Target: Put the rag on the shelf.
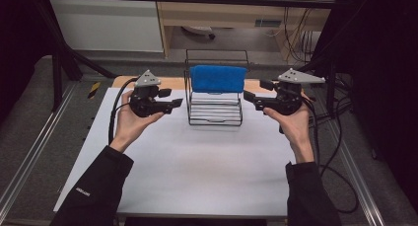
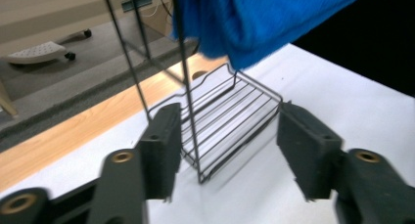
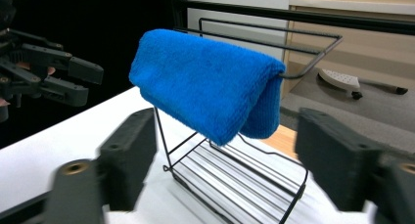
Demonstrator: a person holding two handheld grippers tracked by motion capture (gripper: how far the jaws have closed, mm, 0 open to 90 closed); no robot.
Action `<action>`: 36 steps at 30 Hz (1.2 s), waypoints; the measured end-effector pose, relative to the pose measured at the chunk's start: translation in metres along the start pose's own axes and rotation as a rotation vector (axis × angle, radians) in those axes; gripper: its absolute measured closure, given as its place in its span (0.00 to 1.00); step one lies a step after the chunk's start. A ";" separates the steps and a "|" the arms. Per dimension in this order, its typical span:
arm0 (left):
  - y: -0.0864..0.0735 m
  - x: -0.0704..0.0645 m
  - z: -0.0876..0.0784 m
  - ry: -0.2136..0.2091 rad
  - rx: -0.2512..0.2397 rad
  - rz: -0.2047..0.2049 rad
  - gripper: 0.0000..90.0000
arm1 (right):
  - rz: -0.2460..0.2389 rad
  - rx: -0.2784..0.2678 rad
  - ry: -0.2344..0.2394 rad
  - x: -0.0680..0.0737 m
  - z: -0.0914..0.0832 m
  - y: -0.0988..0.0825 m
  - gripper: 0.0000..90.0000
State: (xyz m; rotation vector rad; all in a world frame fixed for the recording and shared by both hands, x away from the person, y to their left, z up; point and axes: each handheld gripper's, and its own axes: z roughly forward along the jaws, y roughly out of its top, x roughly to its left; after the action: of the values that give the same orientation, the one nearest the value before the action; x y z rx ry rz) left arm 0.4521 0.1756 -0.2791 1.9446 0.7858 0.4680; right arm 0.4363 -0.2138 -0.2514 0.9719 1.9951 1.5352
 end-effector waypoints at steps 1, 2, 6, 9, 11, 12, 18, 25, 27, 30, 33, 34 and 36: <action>-0.004 0.001 -0.002 0.000 -0.001 0.000 0.42 | 0.007 0.001 0.002 0.000 -0.001 -0.002 0.20; -0.009 0.002 -0.004 0.002 0.001 -0.003 0.40 | 0.009 0.005 0.002 -0.001 -0.003 -0.004 0.18; -0.028 0.006 -0.013 0.025 -0.002 -0.011 0.29 | 0.023 0.019 0.004 -0.003 -0.007 -0.015 0.12; -0.041 0.008 -0.018 0.052 -0.013 -0.022 0.21 | 0.034 0.027 0.010 -0.004 -0.009 -0.025 0.09; -0.051 0.009 -0.022 0.071 -0.011 -0.028 0.17 | 0.050 0.035 0.019 -0.004 -0.009 -0.033 0.06; -0.055 0.010 -0.023 0.082 -0.005 -0.029 0.14 | 0.050 0.044 0.014 -0.004 -0.009 -0.037 0.05; -0.086 0.010 -0.031 0.094 0.025 -0.044 0.09 | 0.064 0.067 0.020 -0.001 -0.010 -0.064 0.01; -0.128 0.006 -0.037 0.081 0.050 -0.080 0.08 | 0.074 0.120 0.036 0.002 -0.010 -0.102 0.01; -0.138 0.006 -0.039 0.082 0.061 -0.084 0.08 | 0.075 0.137 0.037 0.003 -0.011 -0.112 0.01; -0.150 0.007 -0.043 0.091 0.066 -0.086 0.08 | 0.092 0.157 0.054 0.003 -0.011 -0.128 0.01; -0.161 0.008 -0.048 0.085 0.052 -0.098 0.08 | 0.087 0.178 0.059 0.002 -0.013 -0.143 0.01; -0.164 0.008 -0.049 0.085 0.054 -0.101 0.08 | 0.091 0.180 0.059 0.002 -0.014 -0.148 0.01; -0.170 0.008 -0.051 0.077 0.055 -0.099 0.08 | 0.108 0.190 0.065 0.000 -0.016 -0.155 0.01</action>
State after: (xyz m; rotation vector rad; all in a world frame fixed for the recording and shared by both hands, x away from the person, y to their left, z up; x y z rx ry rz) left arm 0.3705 0.2710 -0.4053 1.9371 0.9493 0.4682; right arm 0.3842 -0.2450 -0.3952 1.1340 2.1990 1.4689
